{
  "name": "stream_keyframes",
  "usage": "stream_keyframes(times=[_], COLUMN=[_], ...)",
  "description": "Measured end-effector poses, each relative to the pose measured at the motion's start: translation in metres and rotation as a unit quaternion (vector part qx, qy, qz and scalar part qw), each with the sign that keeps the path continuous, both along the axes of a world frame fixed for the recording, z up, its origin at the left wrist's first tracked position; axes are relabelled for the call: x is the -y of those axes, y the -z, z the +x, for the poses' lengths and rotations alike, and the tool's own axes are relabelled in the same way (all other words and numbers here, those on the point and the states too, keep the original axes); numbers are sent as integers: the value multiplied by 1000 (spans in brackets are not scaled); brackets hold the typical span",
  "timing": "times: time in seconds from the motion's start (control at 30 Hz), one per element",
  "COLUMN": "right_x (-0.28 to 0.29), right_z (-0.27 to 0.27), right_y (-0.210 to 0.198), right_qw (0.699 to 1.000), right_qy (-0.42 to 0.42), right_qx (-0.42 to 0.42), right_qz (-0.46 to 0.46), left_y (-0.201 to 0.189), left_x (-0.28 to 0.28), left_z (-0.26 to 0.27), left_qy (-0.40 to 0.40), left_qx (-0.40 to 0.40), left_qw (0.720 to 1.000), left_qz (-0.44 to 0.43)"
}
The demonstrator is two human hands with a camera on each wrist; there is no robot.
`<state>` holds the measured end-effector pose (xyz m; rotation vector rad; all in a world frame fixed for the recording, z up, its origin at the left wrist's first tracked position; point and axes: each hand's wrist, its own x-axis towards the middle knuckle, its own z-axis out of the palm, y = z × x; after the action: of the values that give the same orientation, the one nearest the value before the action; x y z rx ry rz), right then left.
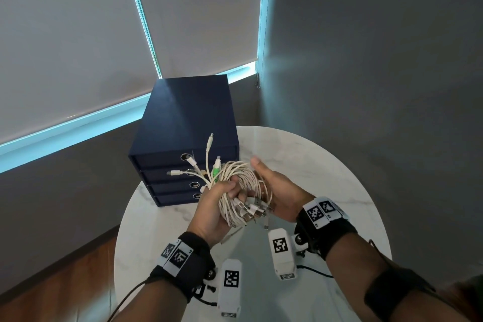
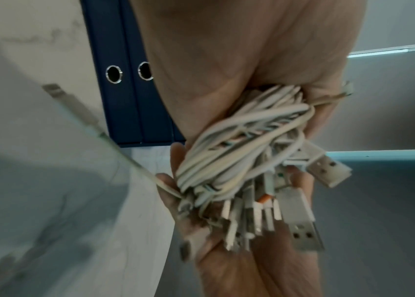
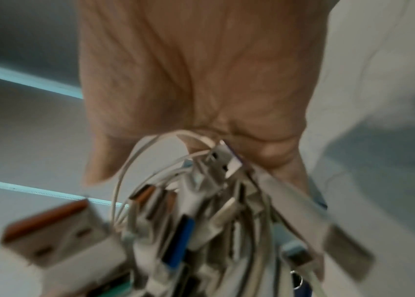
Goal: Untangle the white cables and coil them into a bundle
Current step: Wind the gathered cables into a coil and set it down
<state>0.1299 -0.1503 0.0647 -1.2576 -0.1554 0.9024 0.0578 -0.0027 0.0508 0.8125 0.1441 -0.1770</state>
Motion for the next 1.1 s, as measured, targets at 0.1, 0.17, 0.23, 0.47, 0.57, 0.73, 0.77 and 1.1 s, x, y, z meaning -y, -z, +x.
stream_keyframes(times=[0.1,0.17,0.23,0.47,0.57,0.73,0.77,1.1], right_x=[5,5,2,1,2,1,0,-18], right_z=[-8,-11,-12,-9,-9,-14,-14,-34], right_y=[-3,1,9,29,32,33,33,50], right_qw=[999,999,999,946,878,810,804,983], right_qy=[-40,-32,22,60,-9,-135,-149,143], right_qx=[18,8,0,236,334,397,401,16], right_qz=[-5,-22,-35,-213,-343,-411,-413,-113], left_y=[4,6,8,24,30,34,36,53], left_x=[0,0,-1,-14,-21,-28,-27,-13], left_z=[-4,-5,-4,3,6,5,4,3], left_qy=[26,39,39,-51,-39,23,25,-198], left_qx=[-7,-30,-51,-110,-108,-102,-94,-130], left_qw=[999,999,998,966,931,876,869,834], left_qz=[-17,-19,-10,227,346,471,485,498])
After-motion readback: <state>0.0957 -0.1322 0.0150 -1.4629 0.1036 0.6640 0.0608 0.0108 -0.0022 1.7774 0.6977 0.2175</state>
